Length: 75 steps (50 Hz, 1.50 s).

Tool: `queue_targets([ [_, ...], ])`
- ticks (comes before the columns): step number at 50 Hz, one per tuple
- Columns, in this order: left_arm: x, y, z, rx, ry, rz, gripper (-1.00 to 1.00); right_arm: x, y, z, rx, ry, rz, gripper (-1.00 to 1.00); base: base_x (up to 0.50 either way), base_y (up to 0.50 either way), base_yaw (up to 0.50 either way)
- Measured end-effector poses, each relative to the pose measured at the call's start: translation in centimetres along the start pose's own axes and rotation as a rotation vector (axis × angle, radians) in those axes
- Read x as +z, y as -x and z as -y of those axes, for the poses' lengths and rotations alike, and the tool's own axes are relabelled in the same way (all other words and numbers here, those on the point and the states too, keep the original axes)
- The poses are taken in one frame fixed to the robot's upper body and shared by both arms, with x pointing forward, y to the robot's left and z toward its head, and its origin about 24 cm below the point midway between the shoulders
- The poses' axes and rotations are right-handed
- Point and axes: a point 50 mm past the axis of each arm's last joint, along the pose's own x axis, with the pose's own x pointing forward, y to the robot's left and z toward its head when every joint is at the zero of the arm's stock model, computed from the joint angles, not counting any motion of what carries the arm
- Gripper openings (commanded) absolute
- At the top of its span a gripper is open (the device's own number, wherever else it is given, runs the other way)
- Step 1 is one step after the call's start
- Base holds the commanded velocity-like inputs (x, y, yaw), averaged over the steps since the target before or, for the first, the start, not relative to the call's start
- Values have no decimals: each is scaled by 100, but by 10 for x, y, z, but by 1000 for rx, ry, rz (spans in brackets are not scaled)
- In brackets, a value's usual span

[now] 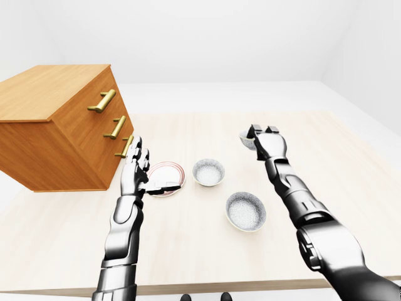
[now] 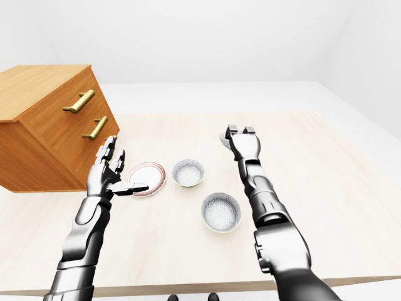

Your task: Stack the bowl at the front on the bowl in the middle.

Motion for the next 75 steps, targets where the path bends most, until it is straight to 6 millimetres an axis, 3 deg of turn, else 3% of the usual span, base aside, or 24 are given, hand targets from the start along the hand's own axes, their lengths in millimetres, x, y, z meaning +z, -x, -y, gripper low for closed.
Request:
queue_targets([
  [19,0,1,0,1,-1,-1,100,59,16,3,-19,-119,178,-100,0,0,0],
  [29,-1,2,0,2,1,-3,100,80,26,3,-22,-150,237,-100,0,0,0],
  [51,0,2,0,-1,3,1,100,91,56,-11,8,-180,273,-100,0,0,0],
  [75,-3,2,0,-3,5,-11,100,100,76,-21,38,-197,295,-100,0,0,0],
])
